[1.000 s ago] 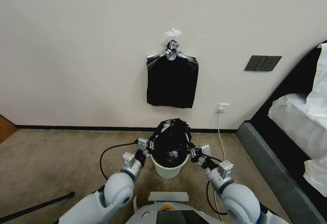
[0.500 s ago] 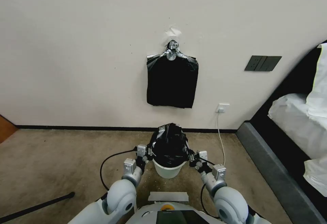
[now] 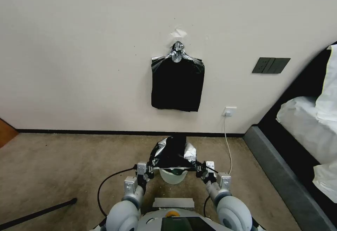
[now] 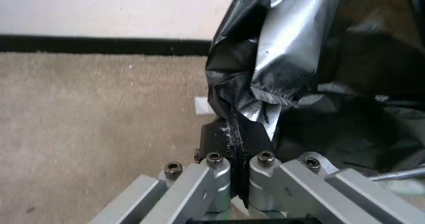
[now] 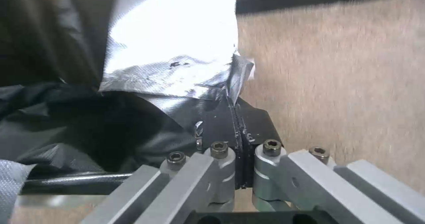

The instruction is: Place a trash bag onto the trash bin.

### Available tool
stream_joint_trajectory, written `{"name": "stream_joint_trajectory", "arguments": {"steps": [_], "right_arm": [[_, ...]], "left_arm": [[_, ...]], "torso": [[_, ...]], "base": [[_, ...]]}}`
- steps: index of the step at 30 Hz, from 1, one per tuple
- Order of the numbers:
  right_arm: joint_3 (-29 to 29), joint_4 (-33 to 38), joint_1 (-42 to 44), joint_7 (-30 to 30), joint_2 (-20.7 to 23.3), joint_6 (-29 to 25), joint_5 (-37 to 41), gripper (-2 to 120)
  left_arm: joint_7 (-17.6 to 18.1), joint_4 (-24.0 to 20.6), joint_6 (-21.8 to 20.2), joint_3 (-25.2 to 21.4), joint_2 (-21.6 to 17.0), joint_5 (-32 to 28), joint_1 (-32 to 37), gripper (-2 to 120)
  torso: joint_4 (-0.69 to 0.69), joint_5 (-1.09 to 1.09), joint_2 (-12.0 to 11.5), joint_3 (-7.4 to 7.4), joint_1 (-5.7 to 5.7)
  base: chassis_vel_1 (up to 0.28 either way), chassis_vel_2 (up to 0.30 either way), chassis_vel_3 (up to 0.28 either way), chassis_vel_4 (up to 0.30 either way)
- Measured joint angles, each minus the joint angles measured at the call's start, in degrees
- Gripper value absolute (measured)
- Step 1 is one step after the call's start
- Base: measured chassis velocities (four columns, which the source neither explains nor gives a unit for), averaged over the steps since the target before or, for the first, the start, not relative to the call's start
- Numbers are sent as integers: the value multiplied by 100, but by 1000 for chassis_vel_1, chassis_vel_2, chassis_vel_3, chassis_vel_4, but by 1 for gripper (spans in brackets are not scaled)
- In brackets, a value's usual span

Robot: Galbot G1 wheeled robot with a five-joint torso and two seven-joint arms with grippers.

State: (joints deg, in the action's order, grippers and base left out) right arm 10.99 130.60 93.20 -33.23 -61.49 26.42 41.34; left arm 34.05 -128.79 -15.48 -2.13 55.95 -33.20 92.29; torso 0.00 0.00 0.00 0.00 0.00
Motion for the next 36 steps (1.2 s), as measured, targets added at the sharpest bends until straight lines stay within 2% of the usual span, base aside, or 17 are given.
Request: {"name": "stream_joint_trajectory", "arguments": {"steps": [12, 25, 28, 30, 36], "right_arm": [[-15, -369, -203, -94, -11, 270, 491, 0], [-56, -798, -524, 19, -8, 240, 569, 0], [-71, -845, -538, 153, 2, 160, 490, 0], [-82, -870, -520, 256, -7, 77, 432, 0], [-88, -885, -460, 336, -19, 9, 343, 0]], "left_arm": [[-2, 305, -52, 121, 109, 9, 32, 0], [-56, 882, 215, 268, 103, 206, -525, 0], [-188, 1024, 456, 269, 84, 382, -626, 0], [-439, 1249, 940, 279, 84, 726, -673, 0], [-614, 1322, 1167, 280, 59, 863, -604, 0]], "torso": [[0, 0, 0, 0, 0], [0, 0, 0, 0, 0], [0, 0, 0, 0, 0], [0, -1, 0, 0, 0], [0, 0, 0, 0, 0]], "base": [[0, 0, 0, 0], [0, 0, 0, 0], [0, 0, 0, 0], [0, 0, 0, 0], [0, 0, 0, 0]]}}
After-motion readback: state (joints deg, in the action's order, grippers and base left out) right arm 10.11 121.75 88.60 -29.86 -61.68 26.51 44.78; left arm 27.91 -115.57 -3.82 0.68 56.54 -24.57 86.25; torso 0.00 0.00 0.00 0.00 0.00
